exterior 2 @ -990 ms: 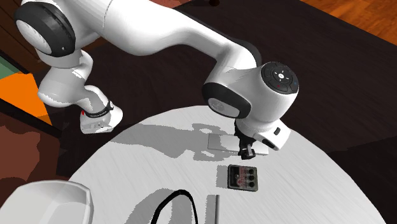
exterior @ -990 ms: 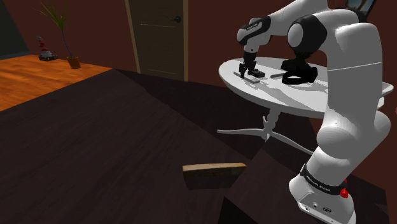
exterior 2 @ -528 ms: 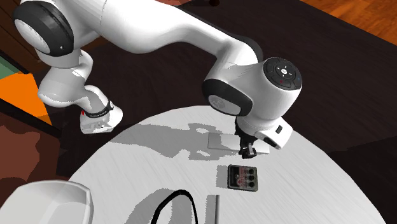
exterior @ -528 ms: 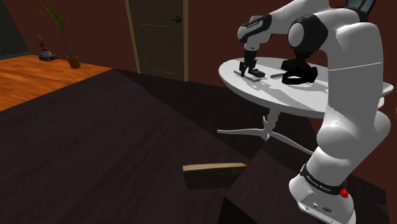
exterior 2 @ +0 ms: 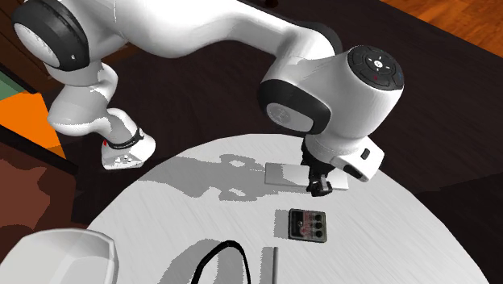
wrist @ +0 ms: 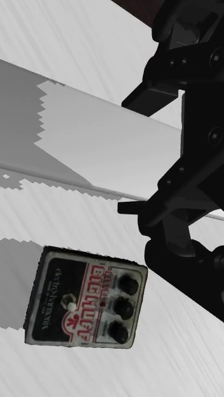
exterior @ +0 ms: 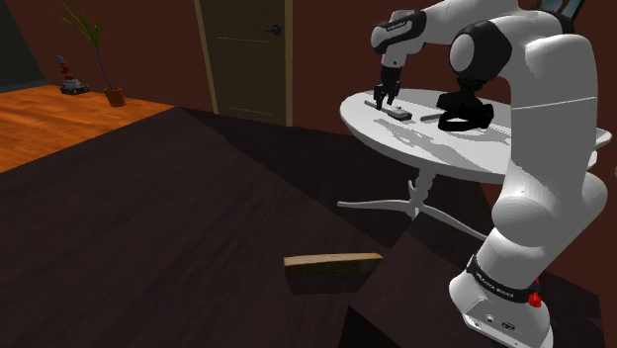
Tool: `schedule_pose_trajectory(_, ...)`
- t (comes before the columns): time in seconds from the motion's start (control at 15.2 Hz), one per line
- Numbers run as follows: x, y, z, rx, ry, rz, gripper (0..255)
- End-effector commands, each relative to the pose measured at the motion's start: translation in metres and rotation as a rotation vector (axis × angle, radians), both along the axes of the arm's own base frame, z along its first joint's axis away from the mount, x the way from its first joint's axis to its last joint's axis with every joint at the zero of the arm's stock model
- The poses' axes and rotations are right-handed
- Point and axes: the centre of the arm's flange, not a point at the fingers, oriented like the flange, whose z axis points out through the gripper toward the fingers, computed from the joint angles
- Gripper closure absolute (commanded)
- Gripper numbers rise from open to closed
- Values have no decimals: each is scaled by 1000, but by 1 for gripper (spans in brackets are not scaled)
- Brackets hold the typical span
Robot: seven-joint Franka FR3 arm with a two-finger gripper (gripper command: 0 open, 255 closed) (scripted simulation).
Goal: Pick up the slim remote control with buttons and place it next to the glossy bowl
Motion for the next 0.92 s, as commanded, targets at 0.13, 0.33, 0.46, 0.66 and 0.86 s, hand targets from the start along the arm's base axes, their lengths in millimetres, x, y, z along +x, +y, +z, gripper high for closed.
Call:
schedule_pose_trajectory(0.13,-1,0,21,0,0,0,255)
schedule_pose_trajectory(0.33,-1,0,37,0,0,0,255)
schedule_pose_trajectory(0.46,-1,0,47,0,0,0,255)
schedule_pose_trajectory(0.66,-1,0,63,0,0,0,255)
schedule_pose_trajectory(0.86,-1,0,79,0,0,0,255)
